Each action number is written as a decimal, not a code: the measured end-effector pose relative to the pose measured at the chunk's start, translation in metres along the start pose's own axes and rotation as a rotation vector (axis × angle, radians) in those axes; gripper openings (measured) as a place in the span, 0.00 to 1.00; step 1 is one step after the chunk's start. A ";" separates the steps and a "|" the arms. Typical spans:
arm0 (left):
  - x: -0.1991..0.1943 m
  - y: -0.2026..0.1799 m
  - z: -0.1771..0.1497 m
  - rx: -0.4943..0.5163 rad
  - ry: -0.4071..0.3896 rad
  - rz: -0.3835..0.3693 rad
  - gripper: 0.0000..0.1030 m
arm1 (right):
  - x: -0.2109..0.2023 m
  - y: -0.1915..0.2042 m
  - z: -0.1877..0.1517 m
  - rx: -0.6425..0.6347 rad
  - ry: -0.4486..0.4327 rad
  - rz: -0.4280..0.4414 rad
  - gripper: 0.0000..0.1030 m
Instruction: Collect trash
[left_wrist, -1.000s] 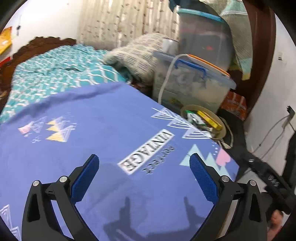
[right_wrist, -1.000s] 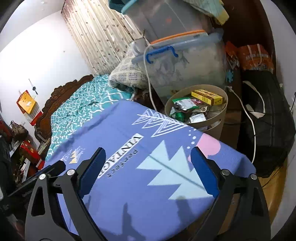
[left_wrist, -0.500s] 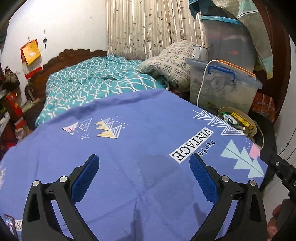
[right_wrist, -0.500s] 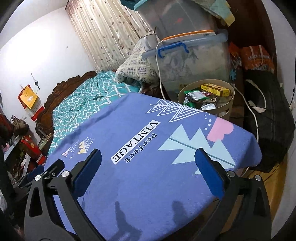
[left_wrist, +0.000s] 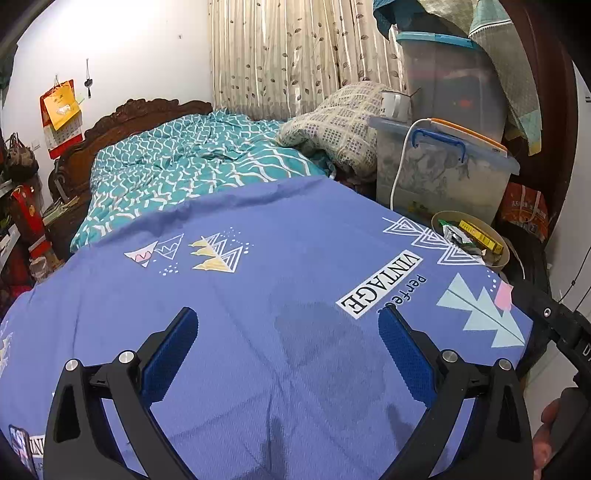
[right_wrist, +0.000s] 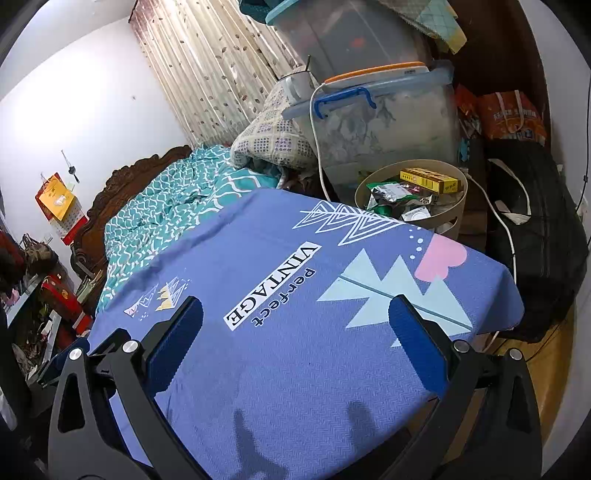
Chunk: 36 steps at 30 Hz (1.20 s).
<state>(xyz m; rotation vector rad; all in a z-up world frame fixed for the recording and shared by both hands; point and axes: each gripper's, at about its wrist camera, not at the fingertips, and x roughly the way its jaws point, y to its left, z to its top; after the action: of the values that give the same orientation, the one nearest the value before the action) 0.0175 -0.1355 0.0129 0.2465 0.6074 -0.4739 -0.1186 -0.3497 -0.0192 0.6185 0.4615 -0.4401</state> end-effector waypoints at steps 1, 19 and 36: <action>0.000 0.000 0.000 -0.002 0.003 0.001 0.92 | 0.000 0.000 0.000 0.001 -0.002 -0.001 0.97; 0.005 -0.002 -0.003 -0.006 0.035 -0.036 0.92 | 0.001 -0.005 -0.003 0.021 -0.003 -0.010 0.97; 0.005 -0.020 -0.002 0.035 0.041 -0.064 0.92 | -0.006 -0.029 -0.007 0.036 0.027 -0.026 0.97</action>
<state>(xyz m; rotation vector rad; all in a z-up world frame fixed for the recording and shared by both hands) 0.0100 -0.1536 0.0064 0.2713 0.6489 -0.5430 -0.1405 -0.3649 -0.0336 0.6543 0.4891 -0.4660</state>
